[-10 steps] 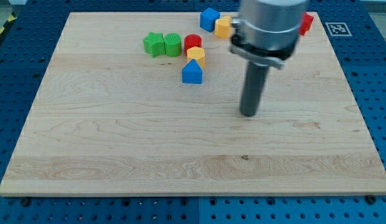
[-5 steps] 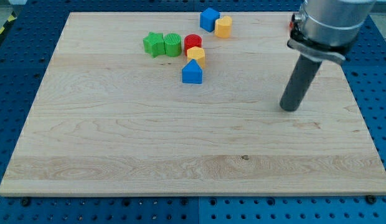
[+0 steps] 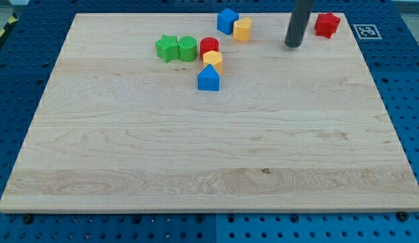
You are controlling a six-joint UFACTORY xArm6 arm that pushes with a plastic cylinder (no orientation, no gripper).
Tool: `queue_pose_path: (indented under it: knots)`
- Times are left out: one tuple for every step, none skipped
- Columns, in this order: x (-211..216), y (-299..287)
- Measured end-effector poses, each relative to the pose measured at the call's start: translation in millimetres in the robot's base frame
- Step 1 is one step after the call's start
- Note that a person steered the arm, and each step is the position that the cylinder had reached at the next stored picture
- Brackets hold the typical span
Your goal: Push the blue cube and the yellow heart to the right
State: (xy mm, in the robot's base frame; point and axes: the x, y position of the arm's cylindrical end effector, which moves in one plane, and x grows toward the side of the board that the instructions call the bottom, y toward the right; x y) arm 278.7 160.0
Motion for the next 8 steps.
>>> queue_pose_path:
  knots:
    - [-37, -17]
    - [-74, -33]
    - [-86, -58]
    - [-86, -114]
    - [-85, -119]
    - [-65, -91]
    - [-63, -97]
    - [-86, -120]
